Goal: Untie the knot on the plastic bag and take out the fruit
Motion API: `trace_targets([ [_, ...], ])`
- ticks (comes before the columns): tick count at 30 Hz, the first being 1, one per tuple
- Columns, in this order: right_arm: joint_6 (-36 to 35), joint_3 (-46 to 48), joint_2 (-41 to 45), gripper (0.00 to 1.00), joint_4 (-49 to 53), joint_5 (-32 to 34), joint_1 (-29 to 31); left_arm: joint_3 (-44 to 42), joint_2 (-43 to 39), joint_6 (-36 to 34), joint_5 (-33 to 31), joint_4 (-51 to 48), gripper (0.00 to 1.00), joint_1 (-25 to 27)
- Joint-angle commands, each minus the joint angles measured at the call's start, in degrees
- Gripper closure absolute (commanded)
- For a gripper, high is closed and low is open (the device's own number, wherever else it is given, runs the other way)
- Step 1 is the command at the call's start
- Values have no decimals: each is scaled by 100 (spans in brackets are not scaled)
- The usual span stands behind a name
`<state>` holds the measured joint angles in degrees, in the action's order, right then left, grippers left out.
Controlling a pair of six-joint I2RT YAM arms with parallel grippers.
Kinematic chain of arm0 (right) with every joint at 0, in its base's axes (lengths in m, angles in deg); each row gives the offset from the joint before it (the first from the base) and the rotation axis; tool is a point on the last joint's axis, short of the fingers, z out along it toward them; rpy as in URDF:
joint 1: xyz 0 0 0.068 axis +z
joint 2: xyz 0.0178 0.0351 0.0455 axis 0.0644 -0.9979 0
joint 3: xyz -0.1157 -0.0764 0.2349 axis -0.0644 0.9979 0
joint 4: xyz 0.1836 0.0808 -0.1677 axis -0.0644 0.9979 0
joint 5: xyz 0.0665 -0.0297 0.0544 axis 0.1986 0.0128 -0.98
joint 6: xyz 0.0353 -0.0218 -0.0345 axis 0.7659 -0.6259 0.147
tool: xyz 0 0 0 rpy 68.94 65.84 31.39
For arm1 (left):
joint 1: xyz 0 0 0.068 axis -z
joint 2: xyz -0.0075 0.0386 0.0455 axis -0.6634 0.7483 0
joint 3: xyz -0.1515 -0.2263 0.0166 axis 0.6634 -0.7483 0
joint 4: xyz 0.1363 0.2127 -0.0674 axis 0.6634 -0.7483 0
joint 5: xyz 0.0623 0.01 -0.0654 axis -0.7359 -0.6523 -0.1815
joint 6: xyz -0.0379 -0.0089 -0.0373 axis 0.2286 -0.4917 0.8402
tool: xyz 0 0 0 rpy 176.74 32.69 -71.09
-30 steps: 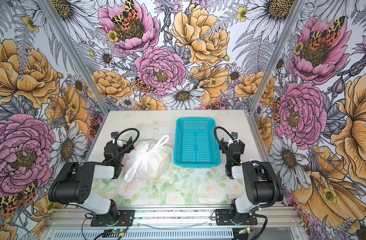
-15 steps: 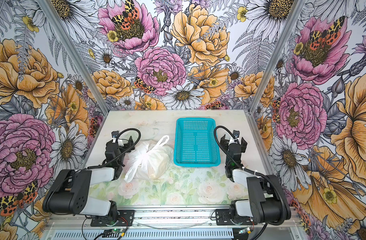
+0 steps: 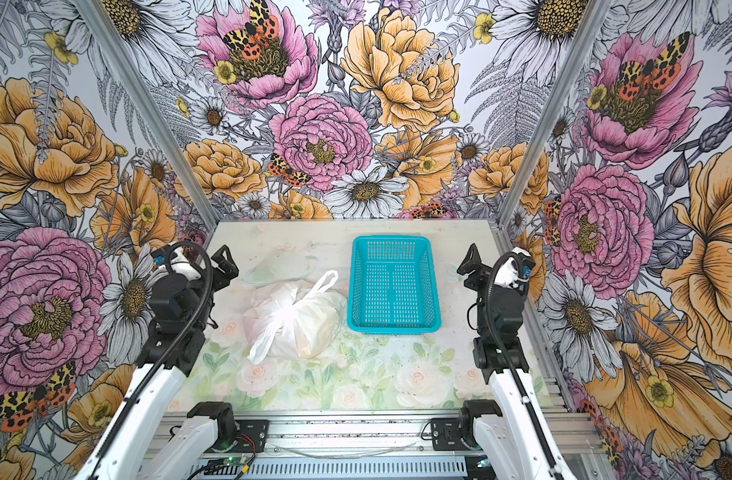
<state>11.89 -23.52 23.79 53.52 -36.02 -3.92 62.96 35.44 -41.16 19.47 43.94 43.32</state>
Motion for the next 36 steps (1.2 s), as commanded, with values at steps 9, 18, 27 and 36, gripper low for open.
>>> trace_targets([
  [9, -42, -405, 334, 2, 1769, -2391, 1434, -1327, -1450, 1455, 2813, -550, 1, -1113],
  [18, -1306, -2358, -3124, 9, 1769, -11, 5110, -1409, -1198, 830, 2200, -1838, 1, -1564],
  [27, -1331, -3774, -5503, 10, 1664, -393, 5545, -1548, -1308, 764, 1972, -1741, 1, -1585],
  [36, -1340, -4383, -6806, 20, 1637, -650, 5554, -1454, -1145, 648, 2638, -1571, 1, -1502],
])
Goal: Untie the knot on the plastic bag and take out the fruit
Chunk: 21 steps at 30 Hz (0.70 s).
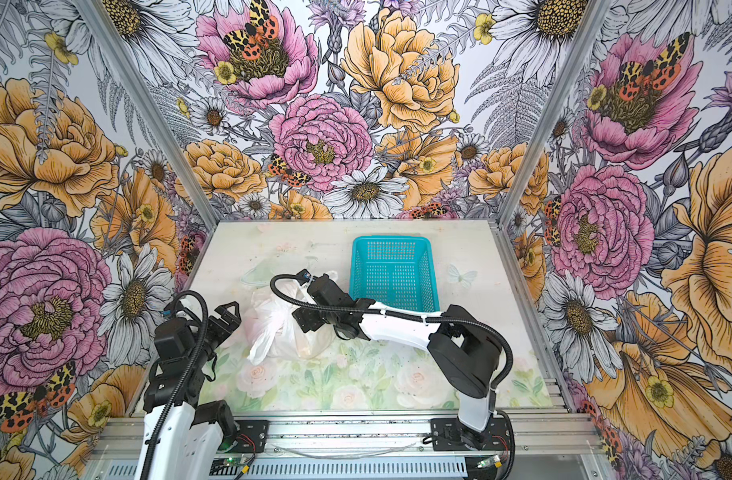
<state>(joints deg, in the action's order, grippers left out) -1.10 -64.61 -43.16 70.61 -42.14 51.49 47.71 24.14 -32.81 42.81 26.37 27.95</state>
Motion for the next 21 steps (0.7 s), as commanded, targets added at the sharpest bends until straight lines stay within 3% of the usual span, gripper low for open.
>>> trace_targets([
  [1, -80, -309, -158, 28, -76, -55, 18, 126, -8, -213, 325, 191, 1, 103],
  [3, -145, -332, -190, 41, -80, -102, 12, 190, 54, -245, 213, 212, 1, 338],
  [5, -173, -310, -200, 64, -80, -40, 9, 291, 182, -282, -22, 213, 1, 687],
  [7, -196, -271, -187, 86, -80, -3, -7, 412, 369, -344, -419, 207, 1, 1212],
  [9, -200, -188, -128, 100, -117, -15, -23, 526, 562, -409, -882, 206, 1, 1778],
  [14, -203, 311, 225, 100, -625, -81, -32, 912, 1285, -559, -1839, 218, 1, 2900],
  [21, -231, 846, 586, 100, -1240, -230, -25, 1206, 2372, -492, -1912, 695, 1, 3181],
])
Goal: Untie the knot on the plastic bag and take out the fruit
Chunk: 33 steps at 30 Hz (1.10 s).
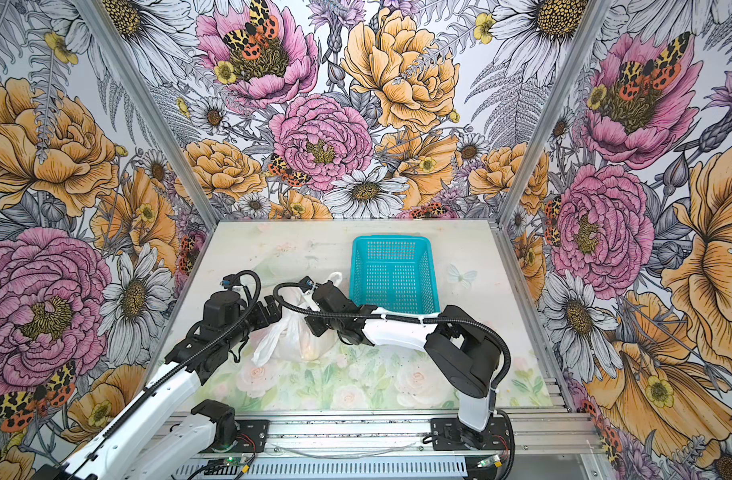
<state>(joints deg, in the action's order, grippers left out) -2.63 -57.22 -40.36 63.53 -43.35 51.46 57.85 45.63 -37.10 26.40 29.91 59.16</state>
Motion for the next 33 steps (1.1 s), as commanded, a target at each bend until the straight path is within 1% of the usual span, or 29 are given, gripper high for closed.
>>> trace_targets([
  [1, -112, 137, 320, 100, -573, -160, -30, 220, 363, -63, -240, 444, 1, 75],
  [8, -131, 176, 227, 100, -659, -182, -31, 383, 1118, 72, -308, 855, 2, 454],
  [9, -131, 206, 247, 100, -700, -142, -25, 382, 1208, 69, -312, 938, 3, 500],
  [10, -136, 246, 263, 100, -748, -116, -30, 383, 1306, 58, -295, 1010, 9, 532],
  [11, -140, 275, 267, 100, -784, -122, -29, 396, 1402, 62, -293, 1063, 18, 550],
  [12, -140, 296, 267, 100, -817, -139, -29, 423, 1515, 60, -283, 1102, 36, 551],
  [13, -140, 326, 259, 100, -844, -140, -31, 456, 1613, 68, -303, 1123, 60, 560],
  [14, -132, 353, 258, 100, -877, -105, -24, 485, 1670, 88, -370, 1113, 76, 562],
  [15, -136, 413, 271, 100, -934, -58, -31, 528, 1716, 114, -448, 1082, 89, 564],
  [16, -137, 499, 289, 100, -1026, 11, -29, 564, 1737, 117, -537, 1046, 96, 560],
  [17, -140, 582, 321, 100, -1123, 68, -39, 583, 1731, 109, -601, 1028, 100, 567],
  [23, -30, 1138, 594, 100, -1668, 256, -152, 484, 1337, 76, -1194, 885, 100, 551],
  [27, 82, 1554, 836, 100, -2076, 395, -294, 437, 1086, -16, -1433, 602, 100, 391],
  [30, 120, 1779, 987, 100, -2193, 431, -406, 247, 847, -47, -1377, 553, 100, 86],
  [33, 130, 2041, 1099, 100, -2359, 607, -493, 9, 530, -75, -1121, 562, 100, -365],
])
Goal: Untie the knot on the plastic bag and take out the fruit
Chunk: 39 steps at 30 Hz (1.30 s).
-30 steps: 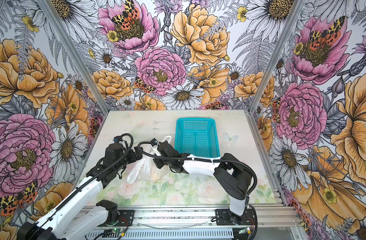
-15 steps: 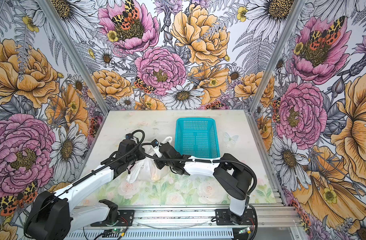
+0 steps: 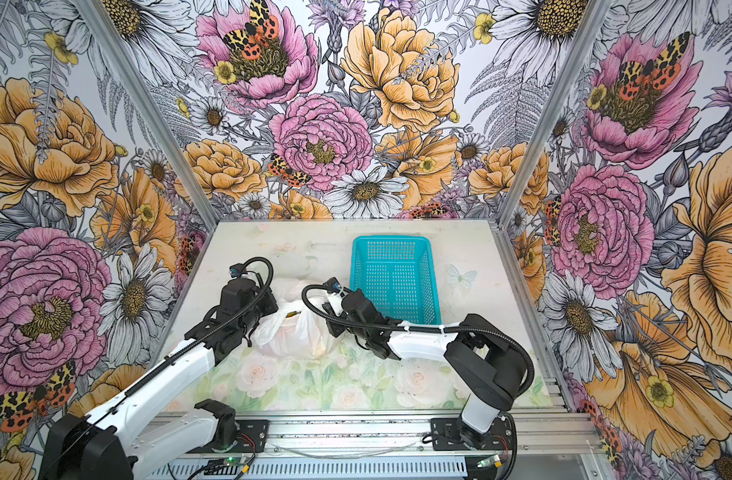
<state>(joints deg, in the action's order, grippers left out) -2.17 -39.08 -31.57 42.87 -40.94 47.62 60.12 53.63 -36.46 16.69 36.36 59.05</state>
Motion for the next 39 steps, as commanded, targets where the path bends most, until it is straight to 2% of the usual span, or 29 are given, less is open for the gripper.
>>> trace_targets([
  [1, 84, 304, 269, 100, -353, 399, -138, -277, -358, -146, -37, -96, 100, -512],
  [5, 88, 627, 414, 100, -578, 502, -248, -546, -695, -118, 581, -76, 100, -1152],
  [7, 86, 752, 480, 100, -679, 629, -267, -630, -797, -107, 838, 17, 100, -1313],
  [15, 13, 1439, 826, 100, -1541, 821, -288, -687, -894, -61, 759, 24, 100, -1397],
  [23, 59, 2071, 1145, 99, -2280, 1212, -286, -842, -1188, 23, 941, 36, 100, -1642],
  [28, 73, 2388, 1291, 88, -2725, 1396, -288, -1010, -1393, 74, 1519, 162, 100, -2044],
  [32, 41, 2411, 1426, 80, -2705, 1426, -289, -1096, -1469, 63, 1908, 359, 100, -2112],
  [35, -43, 2357, 1681, 60, -2438, 1367, -262, -1127, -1543, 53, 2055, 392, 100, -2106],
  [39, -360, 1883, 2246, 36, -1279, 1351, -62, -1184, -1741, 66, 2033, 350, 75, -2108],
])
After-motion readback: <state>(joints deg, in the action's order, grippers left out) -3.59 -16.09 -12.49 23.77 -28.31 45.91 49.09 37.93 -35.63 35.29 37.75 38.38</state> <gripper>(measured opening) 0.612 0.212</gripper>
